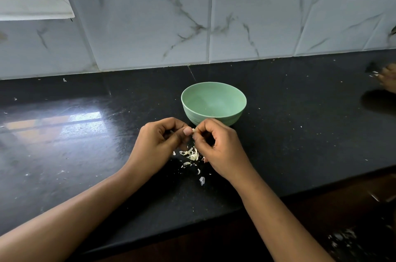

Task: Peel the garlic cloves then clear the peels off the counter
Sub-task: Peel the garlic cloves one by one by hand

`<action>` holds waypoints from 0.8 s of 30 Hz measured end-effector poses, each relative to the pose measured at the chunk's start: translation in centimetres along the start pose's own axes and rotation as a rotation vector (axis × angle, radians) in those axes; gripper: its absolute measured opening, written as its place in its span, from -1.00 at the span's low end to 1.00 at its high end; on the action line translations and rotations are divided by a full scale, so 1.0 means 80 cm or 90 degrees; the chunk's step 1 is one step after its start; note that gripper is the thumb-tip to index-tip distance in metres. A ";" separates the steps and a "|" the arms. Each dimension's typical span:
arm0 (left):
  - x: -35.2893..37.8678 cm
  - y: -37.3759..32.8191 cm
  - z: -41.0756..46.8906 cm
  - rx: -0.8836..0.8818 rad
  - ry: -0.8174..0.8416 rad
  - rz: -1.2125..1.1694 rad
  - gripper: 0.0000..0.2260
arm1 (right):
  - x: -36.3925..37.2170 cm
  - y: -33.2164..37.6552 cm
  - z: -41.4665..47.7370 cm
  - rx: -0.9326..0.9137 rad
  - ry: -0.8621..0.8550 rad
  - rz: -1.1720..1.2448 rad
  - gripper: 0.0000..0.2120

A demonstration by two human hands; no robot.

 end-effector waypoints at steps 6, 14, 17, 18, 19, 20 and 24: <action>0.003 0.006 0.004 -0.068 0.015 -0.115 -0.81 | -0.001 -0.007 -0.002 0.022 -0.028 0.050 -0.96; 0.005 0.019 0.004 -0.135 0.041 -0.133 -0.90 | -0.005 -0.018 -0.004 0.095 -0.051 0.164 -0.79; 0.006 0.017 0.003 -0.130 0.045 -0.128 -0.90 | -0.004 -0.015 -0.005 0.101 -0.033 0.157 -0.78; 0.005 0.016 0.003 -0.128 0.044 -0.125 -0.89 | -0.004 -0.015 -0.006 0.101 -0.031 0.152 -0.77; 0.005 0.015 0.003 -0.125 0.043 -0.124 -0.89 | -0.005 -0.014 -0.006 0.101 -0.033 0.149 -0.76; 0.005 0.014 0.003 -0.124 0.043 -0.124 -0.89 | -0.005 -0.014 -0.006 0.099 -0.038 0.144 -0.78; 0.008 0.010 0.001 -0.121 0.059 -0.119 -0.88 | -0.008 -0.007 -0.006 0.046 -0.069 0.081 -0.87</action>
Point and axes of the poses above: each hand's wrist, its own z-axis towards the middle knuckle, its own x-axis out of the palm, y = z × x, the point moved 6 cm from there along z, towards the middle knuckle, and after that the axes turned 13 degrees about y, right-handed, at the moved point
